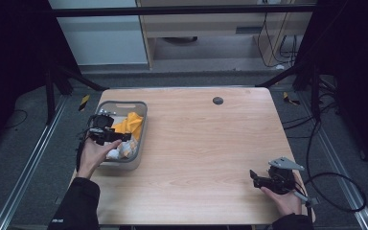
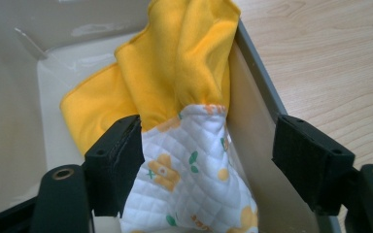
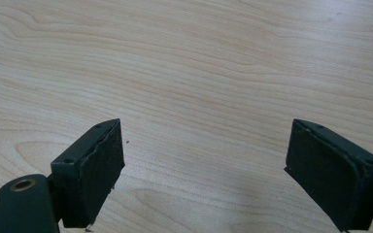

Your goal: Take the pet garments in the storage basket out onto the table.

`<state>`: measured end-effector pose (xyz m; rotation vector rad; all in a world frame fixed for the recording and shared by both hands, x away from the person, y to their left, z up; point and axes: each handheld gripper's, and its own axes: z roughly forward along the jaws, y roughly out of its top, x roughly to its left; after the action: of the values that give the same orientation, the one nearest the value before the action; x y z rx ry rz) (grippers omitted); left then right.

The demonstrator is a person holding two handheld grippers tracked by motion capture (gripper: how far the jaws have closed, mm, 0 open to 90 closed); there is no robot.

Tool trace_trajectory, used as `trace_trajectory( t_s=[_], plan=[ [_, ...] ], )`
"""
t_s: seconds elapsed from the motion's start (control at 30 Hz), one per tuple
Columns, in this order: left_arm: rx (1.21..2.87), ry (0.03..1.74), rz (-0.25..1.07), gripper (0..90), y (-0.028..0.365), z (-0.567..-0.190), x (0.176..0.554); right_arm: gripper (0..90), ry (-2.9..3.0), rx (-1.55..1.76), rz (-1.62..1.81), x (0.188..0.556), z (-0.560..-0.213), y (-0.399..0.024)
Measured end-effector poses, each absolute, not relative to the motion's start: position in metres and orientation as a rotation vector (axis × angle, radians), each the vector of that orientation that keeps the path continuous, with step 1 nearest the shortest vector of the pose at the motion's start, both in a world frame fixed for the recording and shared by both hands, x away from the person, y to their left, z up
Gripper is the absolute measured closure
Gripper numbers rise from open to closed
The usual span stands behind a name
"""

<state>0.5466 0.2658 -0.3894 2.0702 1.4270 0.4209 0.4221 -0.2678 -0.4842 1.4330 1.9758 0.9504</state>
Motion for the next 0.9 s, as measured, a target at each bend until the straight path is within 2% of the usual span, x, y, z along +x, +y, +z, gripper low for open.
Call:
trace_trajectory(
  t_s=[0.9],
  plan=[
    [2.175,1.512,0.383,40.5,0.257,-0.414,0.556,14.1,2.002,1.432,0.943,0.423,-0.486,-0.266]
  ],
)
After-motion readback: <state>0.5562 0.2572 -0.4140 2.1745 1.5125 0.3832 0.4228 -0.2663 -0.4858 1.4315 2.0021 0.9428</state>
